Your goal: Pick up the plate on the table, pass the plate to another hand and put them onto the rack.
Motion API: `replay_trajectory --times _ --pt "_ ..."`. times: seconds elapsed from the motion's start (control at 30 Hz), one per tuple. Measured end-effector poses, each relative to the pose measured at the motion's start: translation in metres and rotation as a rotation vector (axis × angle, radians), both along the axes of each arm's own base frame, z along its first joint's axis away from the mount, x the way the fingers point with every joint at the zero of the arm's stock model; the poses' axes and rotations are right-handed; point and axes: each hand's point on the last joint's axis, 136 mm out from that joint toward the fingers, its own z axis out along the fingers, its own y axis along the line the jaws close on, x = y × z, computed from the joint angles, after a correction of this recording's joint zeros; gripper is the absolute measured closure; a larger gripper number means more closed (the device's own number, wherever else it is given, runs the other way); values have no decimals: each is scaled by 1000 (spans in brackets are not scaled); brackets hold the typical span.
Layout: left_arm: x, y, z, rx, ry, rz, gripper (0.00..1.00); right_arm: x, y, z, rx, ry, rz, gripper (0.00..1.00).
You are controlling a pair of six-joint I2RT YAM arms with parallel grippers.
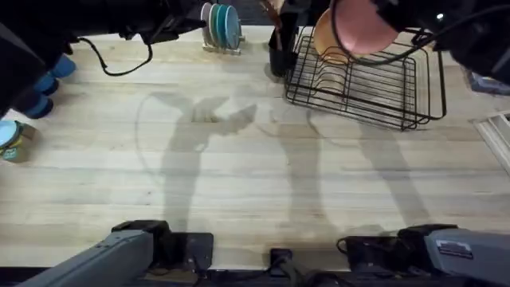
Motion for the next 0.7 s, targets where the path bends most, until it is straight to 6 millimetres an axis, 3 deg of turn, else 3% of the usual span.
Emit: replay_trajectory --times 0.17,0.47,0.7 --pt "0 1 -1 3 7 5 6 12 17 -25 -177 20 148 971" --pt "0 1 -2 5 7 8 6 25 8 -35 -216 2 180 970" --pt "2 3 -3 13 8 21 6 25 13 -39 -206 5 222 970"
